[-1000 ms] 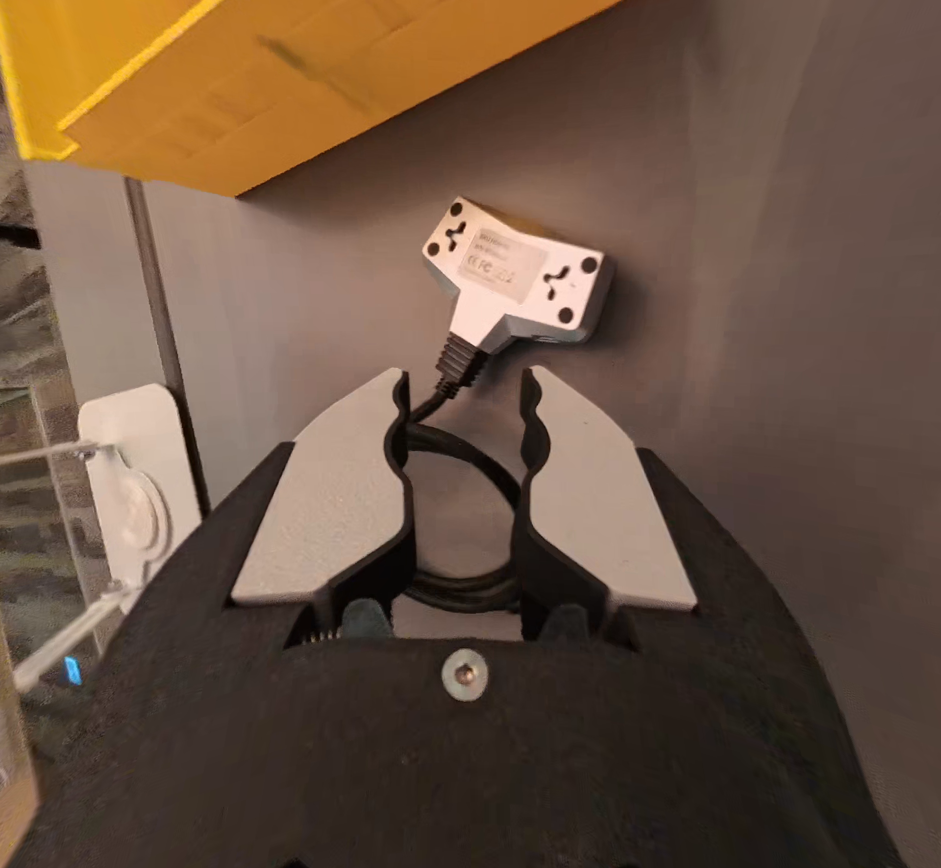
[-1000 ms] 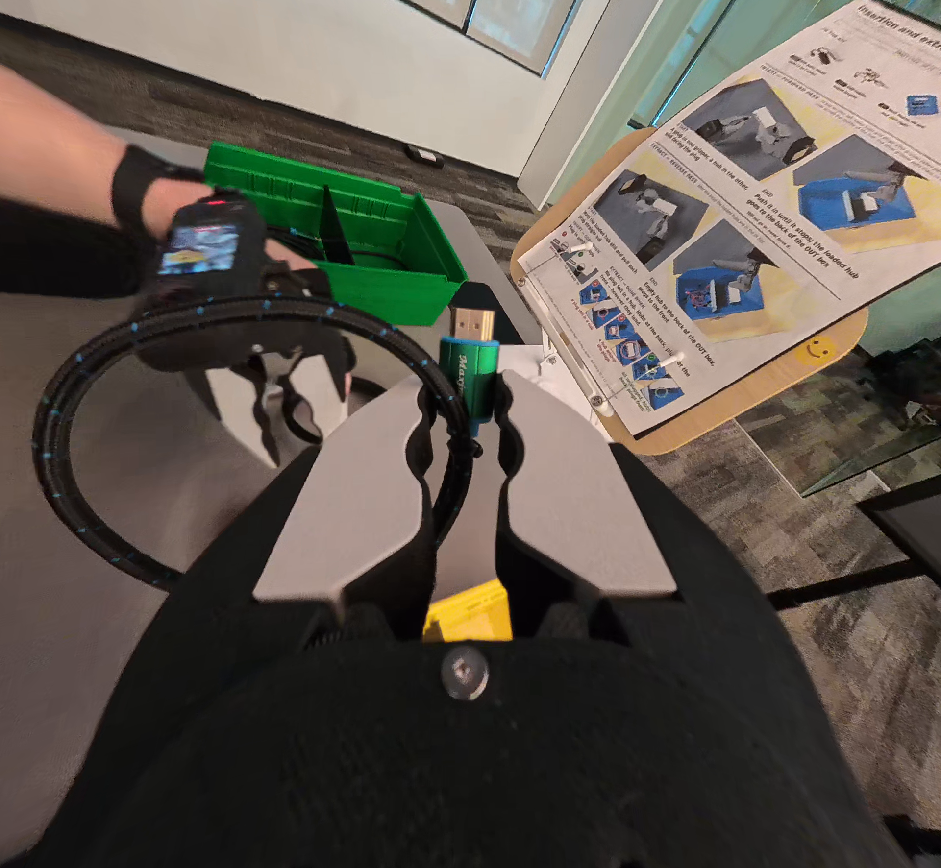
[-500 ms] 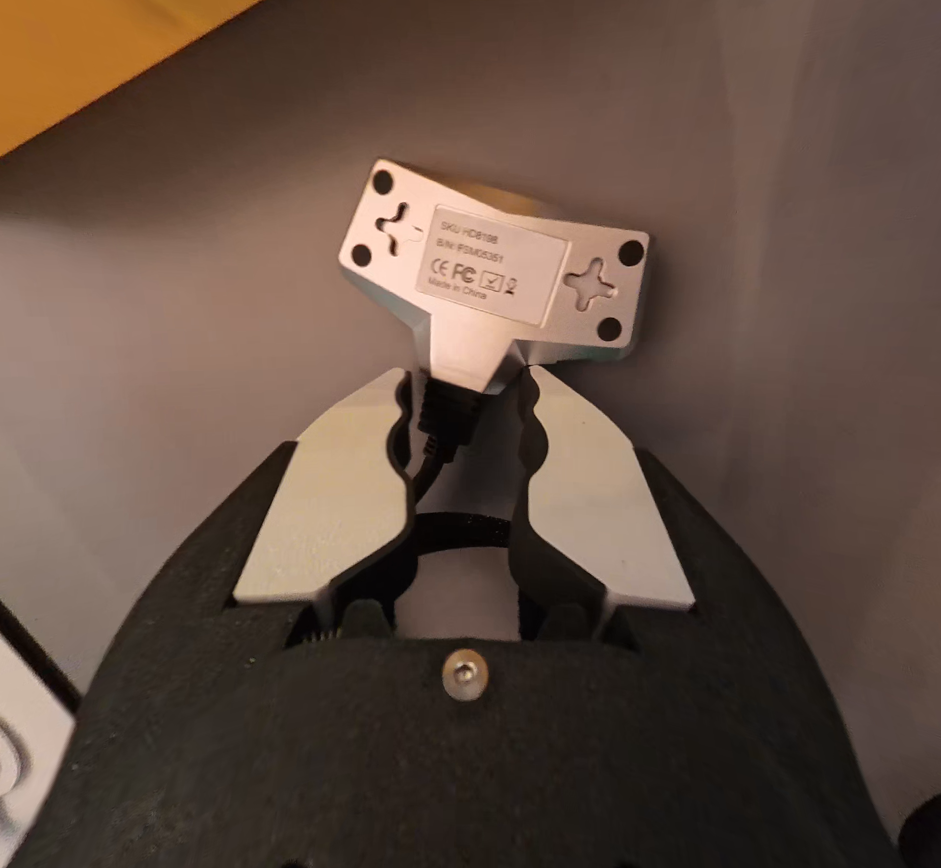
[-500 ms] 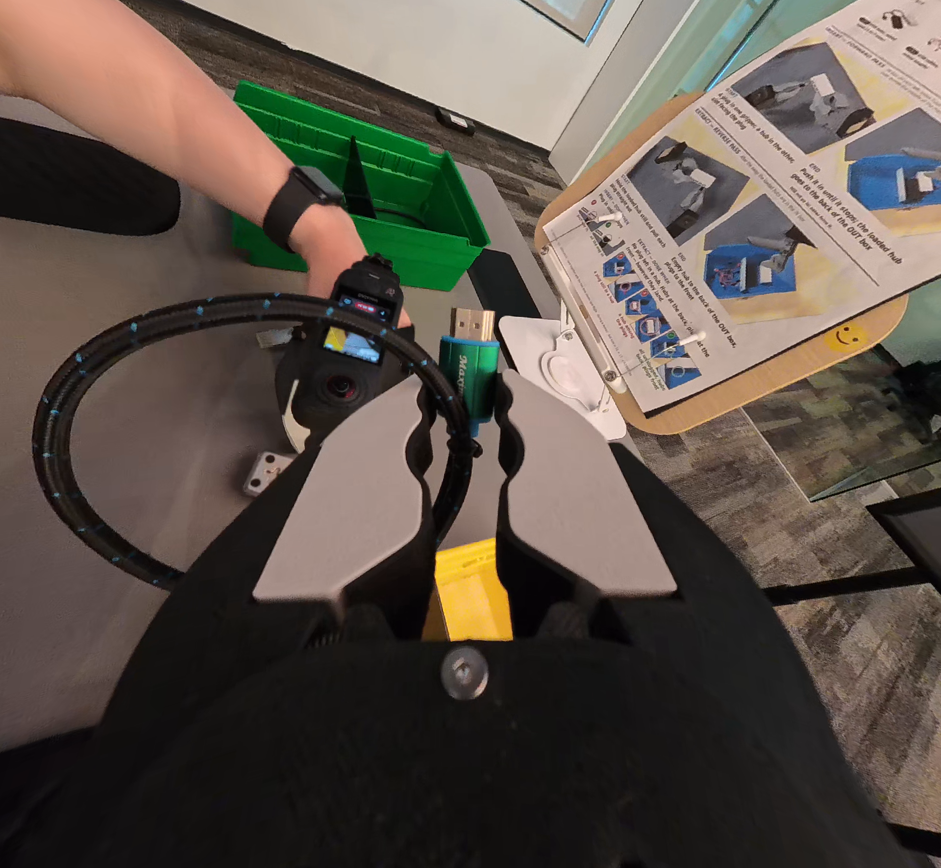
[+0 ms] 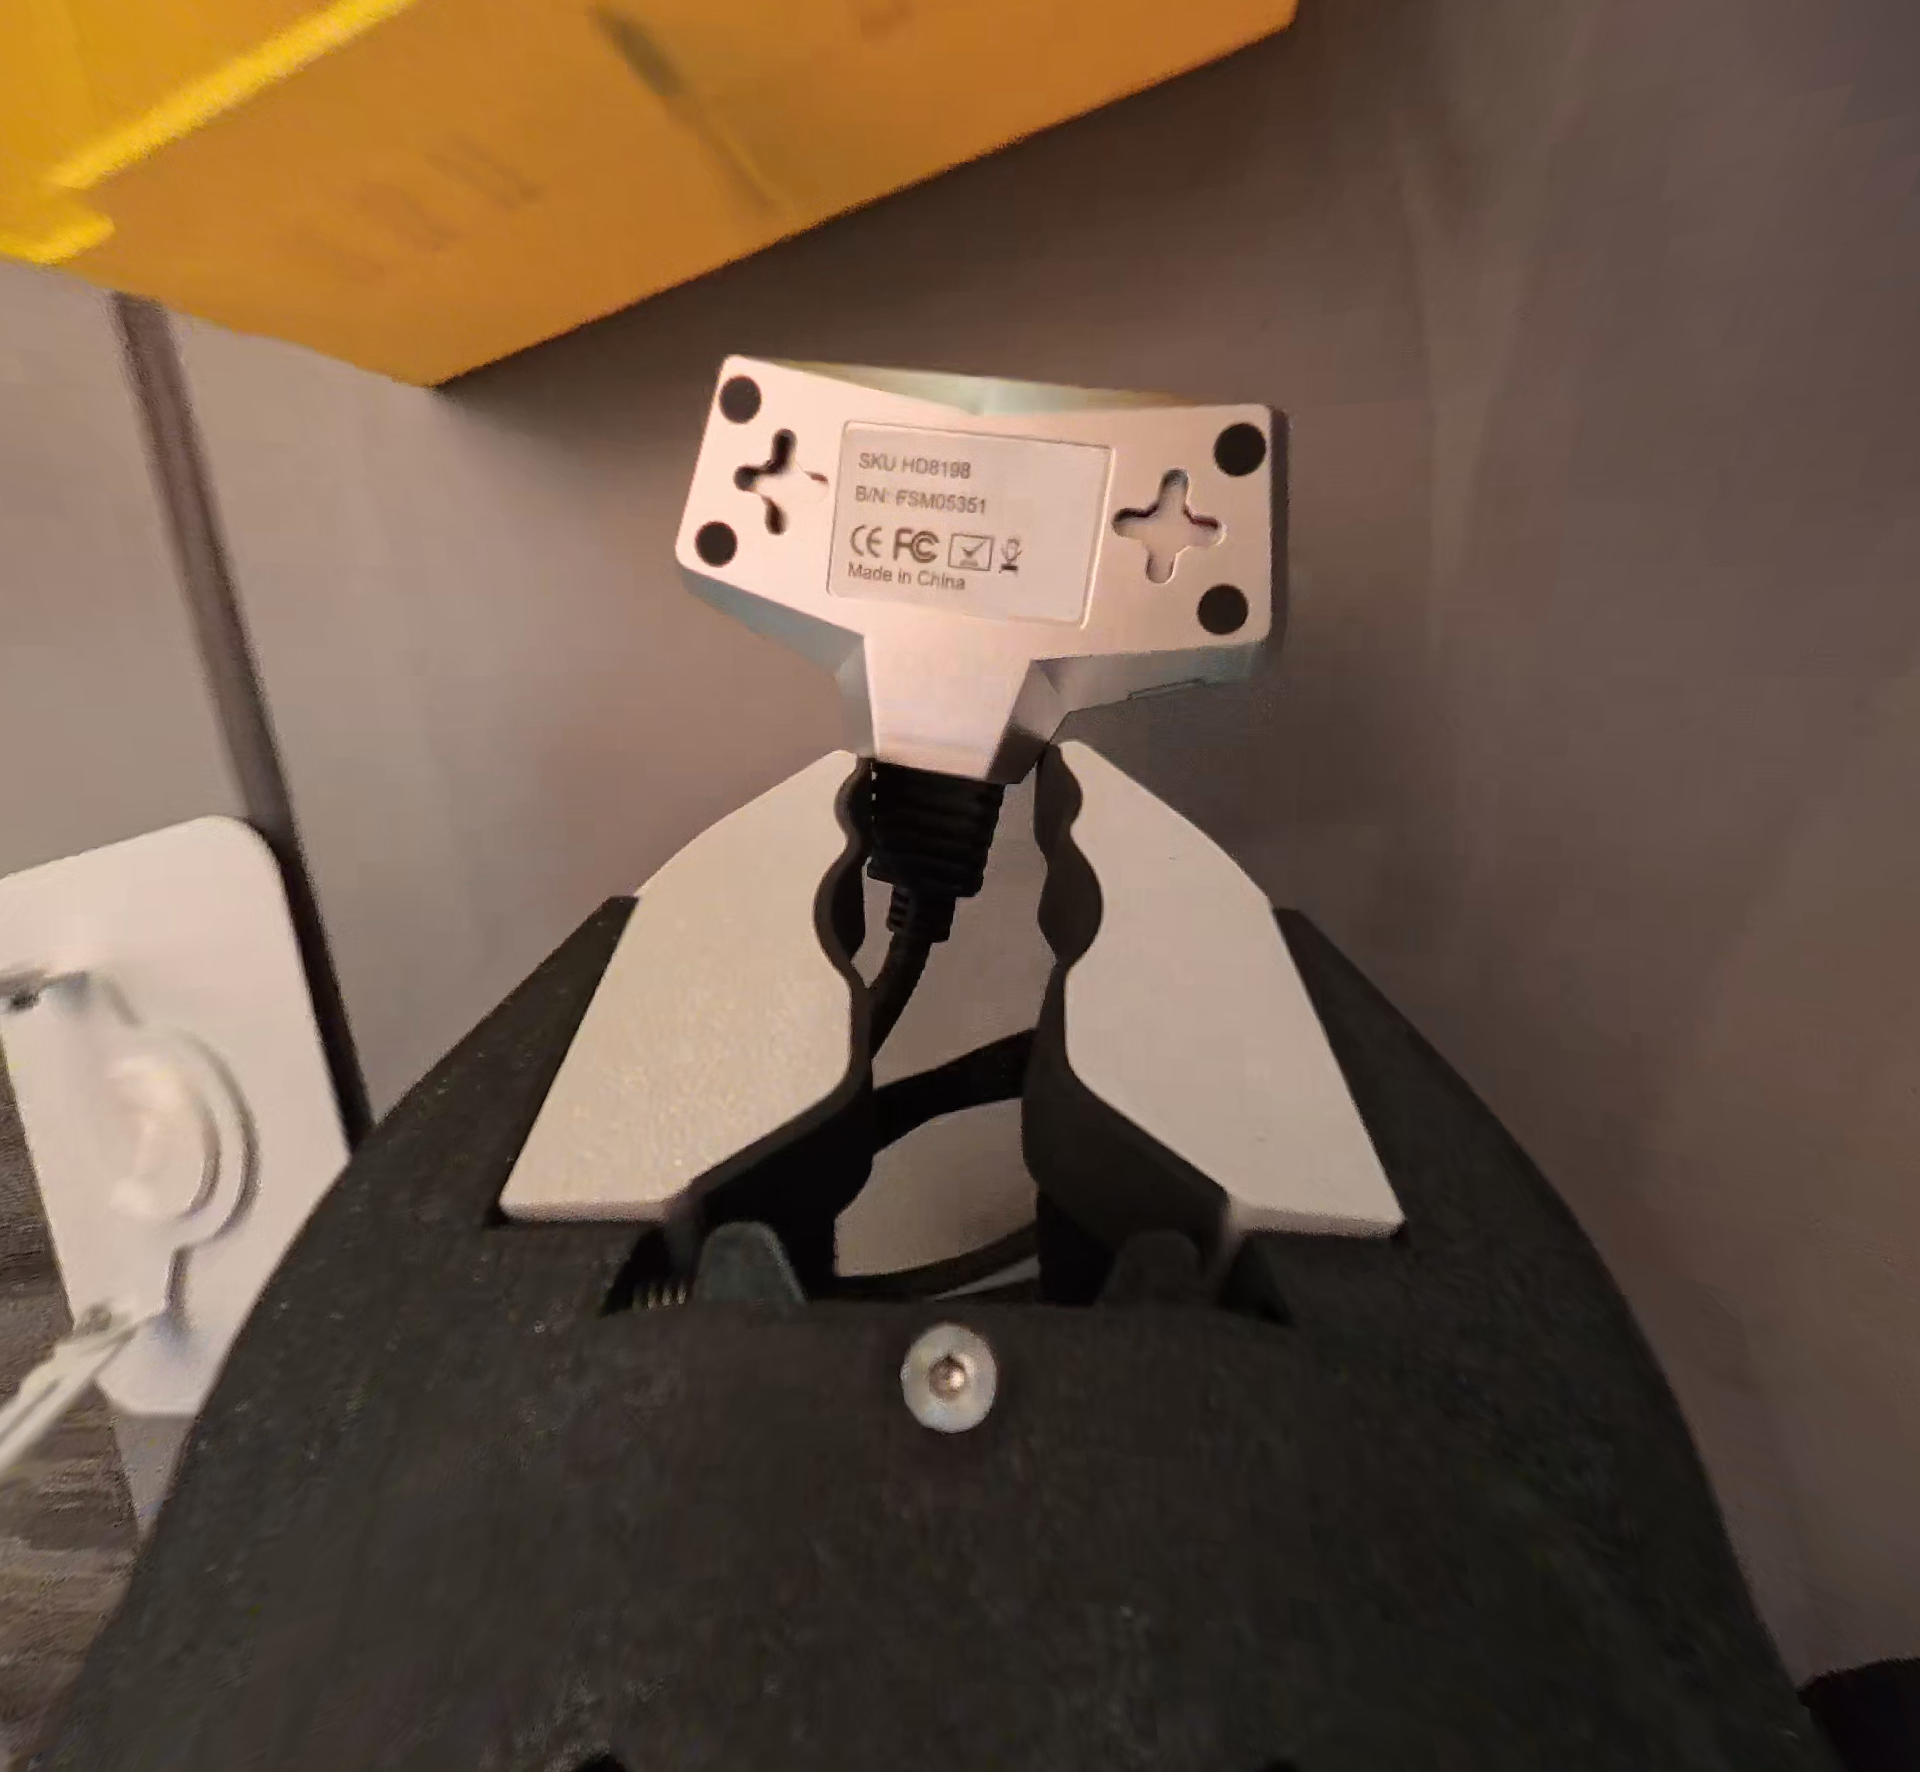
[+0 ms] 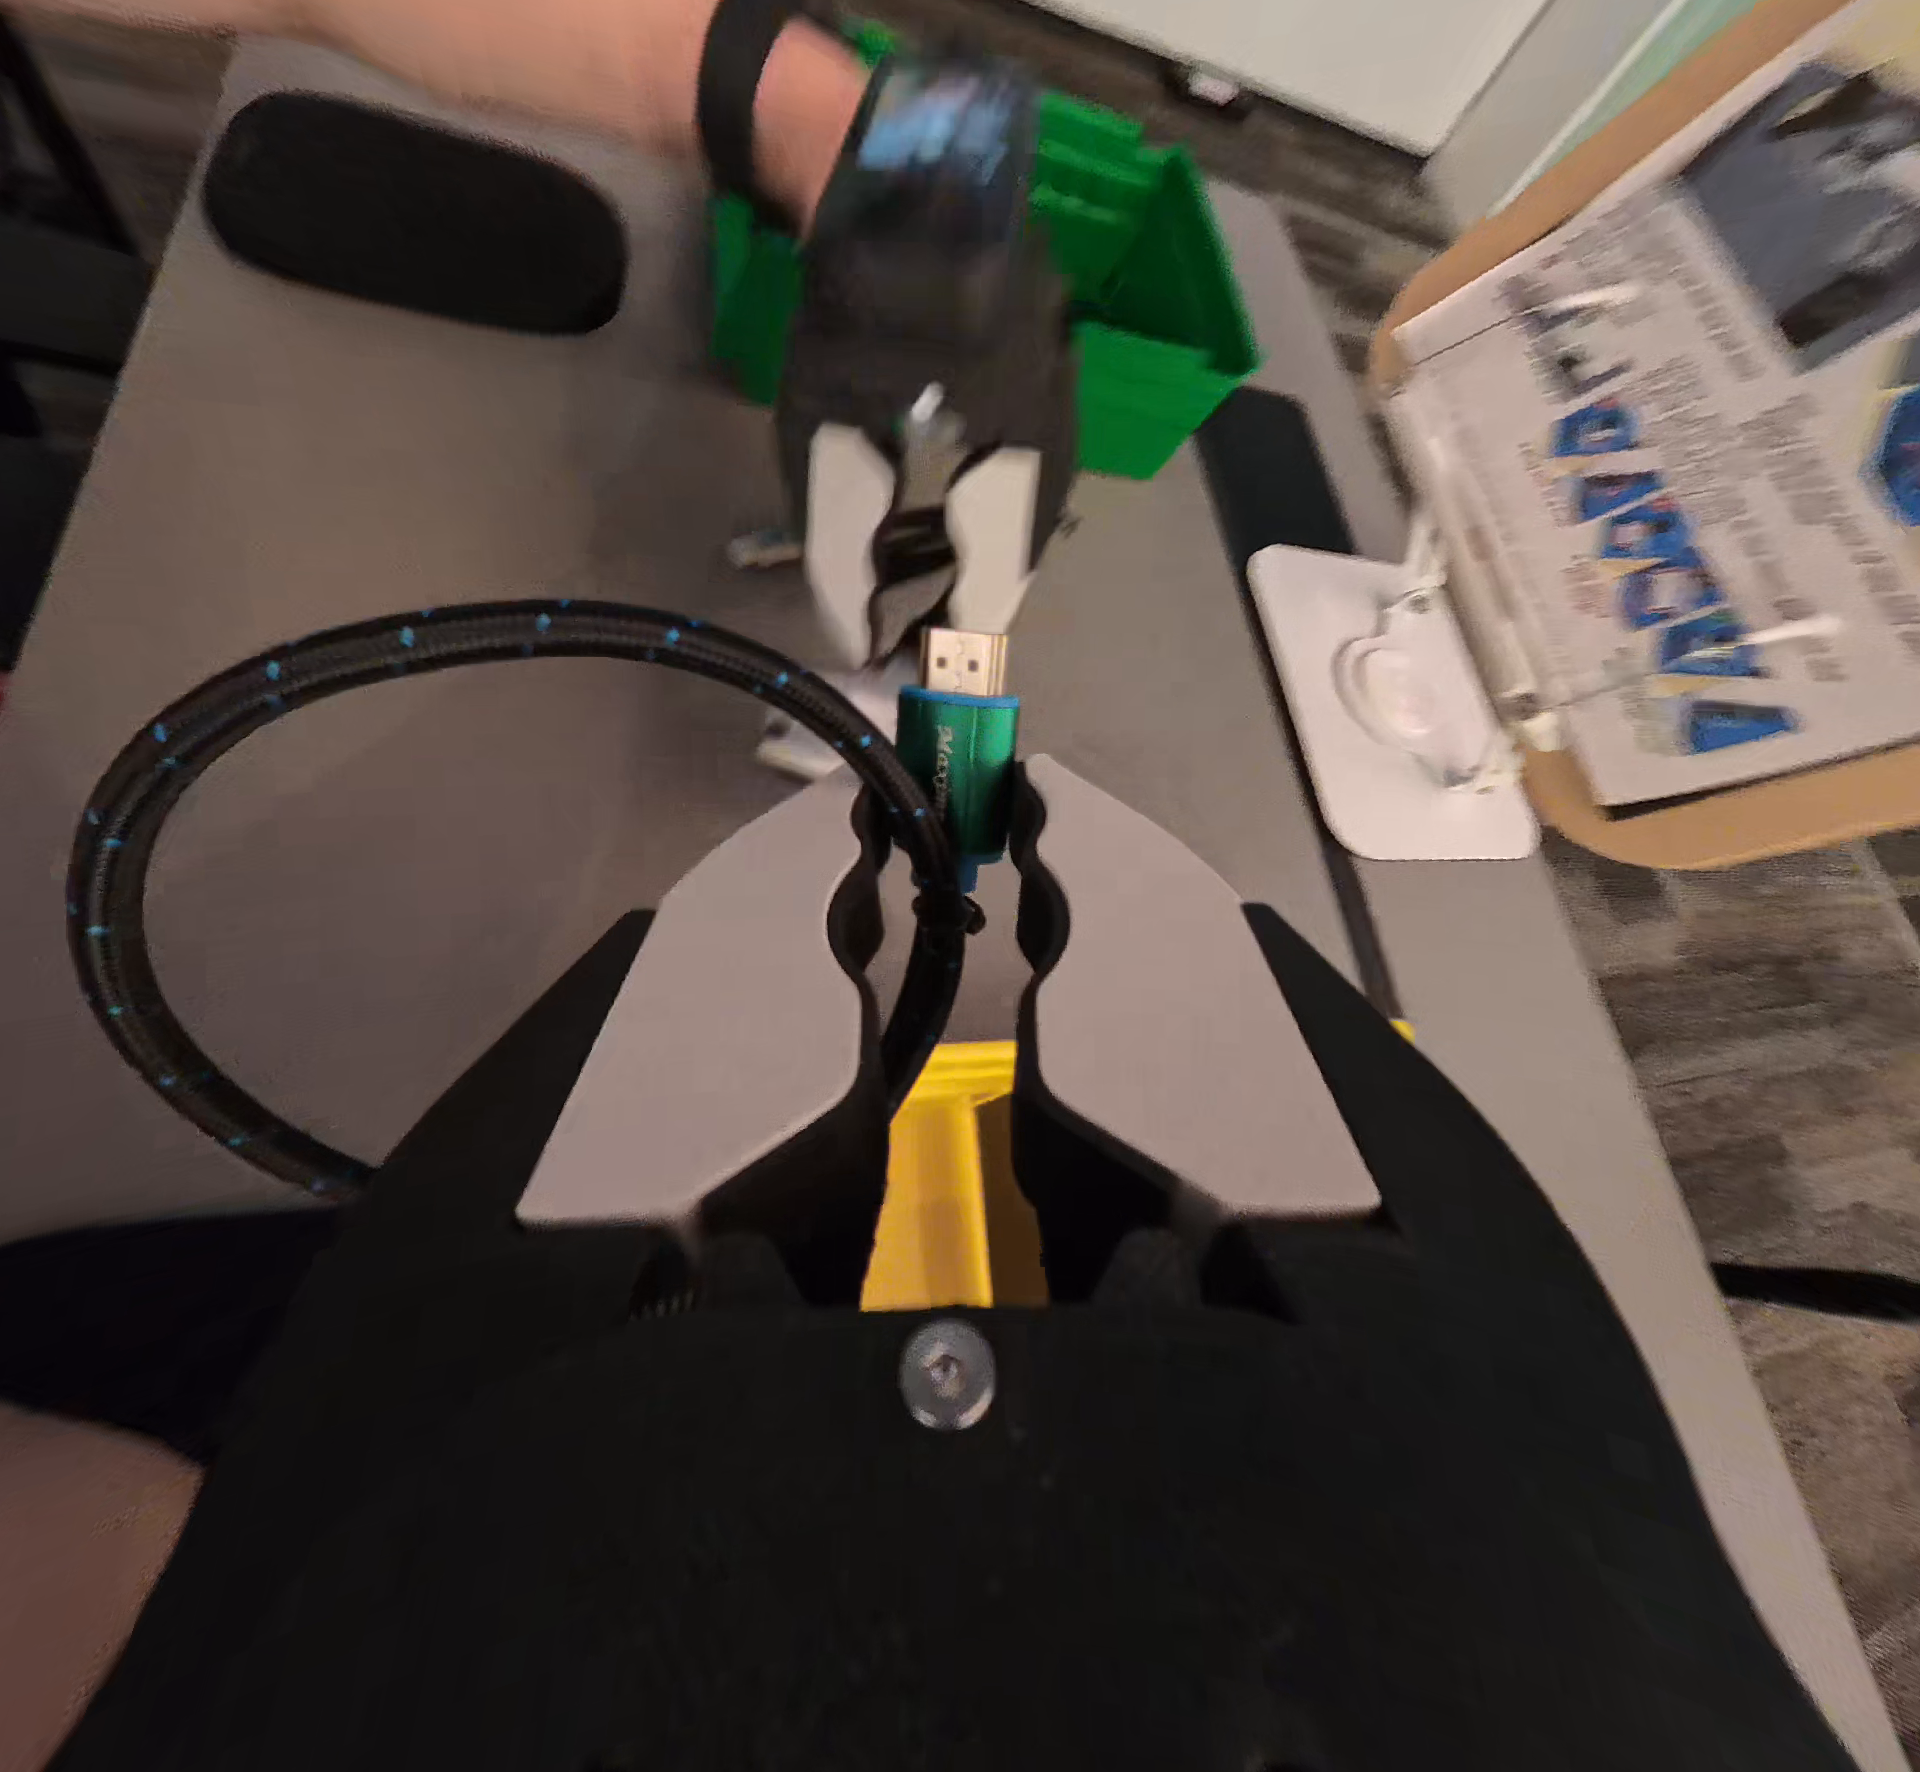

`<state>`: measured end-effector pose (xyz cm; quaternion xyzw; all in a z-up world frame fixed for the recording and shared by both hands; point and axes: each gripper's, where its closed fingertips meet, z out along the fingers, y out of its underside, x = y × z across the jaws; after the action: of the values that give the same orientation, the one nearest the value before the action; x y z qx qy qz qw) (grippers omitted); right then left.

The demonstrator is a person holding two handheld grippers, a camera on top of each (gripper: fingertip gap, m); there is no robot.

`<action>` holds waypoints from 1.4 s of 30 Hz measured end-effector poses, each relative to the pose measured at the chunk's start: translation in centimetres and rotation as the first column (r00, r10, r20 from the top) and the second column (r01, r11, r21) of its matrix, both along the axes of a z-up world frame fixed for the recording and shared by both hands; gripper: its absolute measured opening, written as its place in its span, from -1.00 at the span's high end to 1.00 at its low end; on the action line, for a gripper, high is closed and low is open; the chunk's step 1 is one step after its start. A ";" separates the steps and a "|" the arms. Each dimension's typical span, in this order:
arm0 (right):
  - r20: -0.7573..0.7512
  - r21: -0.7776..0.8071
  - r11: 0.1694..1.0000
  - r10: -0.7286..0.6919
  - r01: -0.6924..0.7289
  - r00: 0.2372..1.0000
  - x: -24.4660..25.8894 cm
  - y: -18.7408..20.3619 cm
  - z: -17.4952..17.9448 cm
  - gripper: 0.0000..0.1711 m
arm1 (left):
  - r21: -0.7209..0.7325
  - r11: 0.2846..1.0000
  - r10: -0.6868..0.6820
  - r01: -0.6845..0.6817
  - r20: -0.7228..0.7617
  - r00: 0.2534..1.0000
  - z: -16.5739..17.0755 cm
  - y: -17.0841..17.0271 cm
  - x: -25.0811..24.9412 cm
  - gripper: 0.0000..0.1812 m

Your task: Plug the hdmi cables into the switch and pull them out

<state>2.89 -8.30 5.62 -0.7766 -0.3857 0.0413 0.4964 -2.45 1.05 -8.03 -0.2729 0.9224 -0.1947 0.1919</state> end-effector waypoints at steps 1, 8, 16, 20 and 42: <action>0.012 -0.052 0.998 0.034 -0.034 0.999 -0.6 0.0 -1.1 0.76 | -0.033 0.999 0.025 -0.024 0.030 0.999 1.3 0.5 -0.3 0.67; 0.060 -0.454 0.874 0.226 -0.175 0.972 -4.6 1.6 -10.3 0.76 | -0.297 0.951 0.167 -0.082 0.271 0.948 10.0 2.9 -3.9 0.68; 0.016 -0.739 0.654 0.257 -0.161 0.966 -8.9 4.1 -18.2 0.76 | -0.462 0.886 0.176 0.049 0.432 0.885 14.9 2.4 -9.1 0.69; 0.093 -0.798 0.601 0.181 -0.035 0.979 -9.7 5.0 -20.7 0.75 | -0.463 0.881 0.140 0.099 0.455 0.880 15.1 1.4 -10.6 0.69; 0.146 0.397 0.863 0.277 -0.313 0.950 -13.2 4.4 2.9 0.29 | -0.483 0.839 -0.052 0.251 0.388 0.920 12.8 -3.3 -11.3 0.70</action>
<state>-10.32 -3.93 8.52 -0.5861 -0.5202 0.0012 0.6213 -13.79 -2.24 4.73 -0.1992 0.8021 -0.4995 0.2596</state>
